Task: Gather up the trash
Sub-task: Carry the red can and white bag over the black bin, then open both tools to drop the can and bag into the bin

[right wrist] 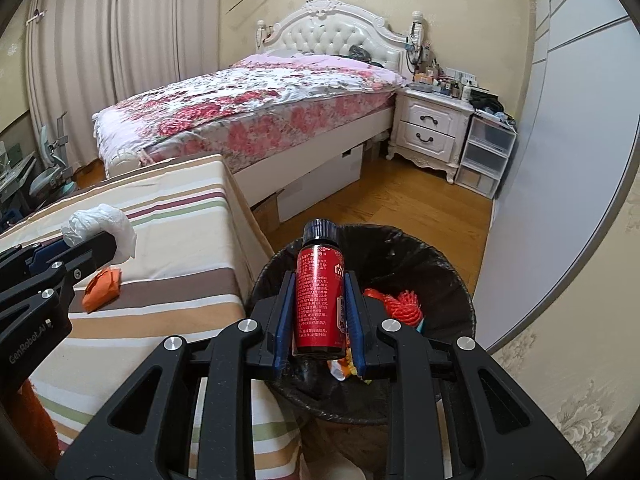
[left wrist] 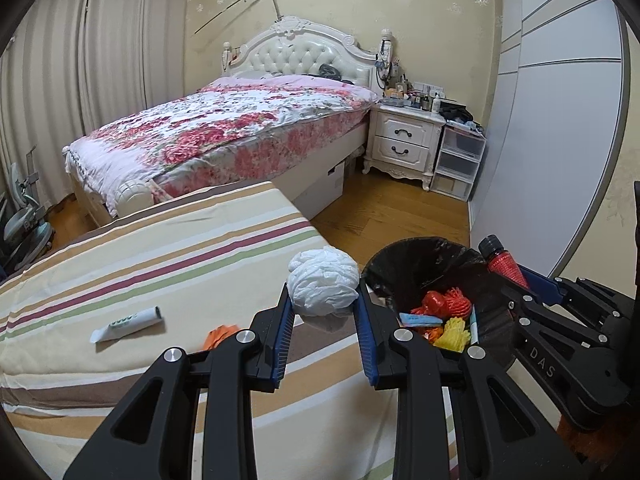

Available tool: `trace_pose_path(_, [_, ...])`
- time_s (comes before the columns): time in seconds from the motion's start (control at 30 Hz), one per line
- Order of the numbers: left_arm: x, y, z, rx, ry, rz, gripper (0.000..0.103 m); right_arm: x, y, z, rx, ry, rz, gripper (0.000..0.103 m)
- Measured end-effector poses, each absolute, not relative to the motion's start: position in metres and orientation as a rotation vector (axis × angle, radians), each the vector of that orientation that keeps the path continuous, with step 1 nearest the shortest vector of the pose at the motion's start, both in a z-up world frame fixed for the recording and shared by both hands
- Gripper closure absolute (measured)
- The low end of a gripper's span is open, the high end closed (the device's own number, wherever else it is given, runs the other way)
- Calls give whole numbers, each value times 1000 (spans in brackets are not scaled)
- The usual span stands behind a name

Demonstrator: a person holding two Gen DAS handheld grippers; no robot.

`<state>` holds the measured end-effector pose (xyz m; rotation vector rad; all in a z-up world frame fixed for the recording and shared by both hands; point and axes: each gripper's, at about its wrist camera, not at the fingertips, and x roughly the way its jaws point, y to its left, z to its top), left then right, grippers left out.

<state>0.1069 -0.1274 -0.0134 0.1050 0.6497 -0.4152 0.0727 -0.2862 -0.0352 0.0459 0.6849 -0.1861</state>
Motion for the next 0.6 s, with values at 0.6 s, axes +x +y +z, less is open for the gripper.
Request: trace_pose_path(0.6, [144,-205,-39,187,695,-468,73,92,-348,-65,124,713,-304,80])
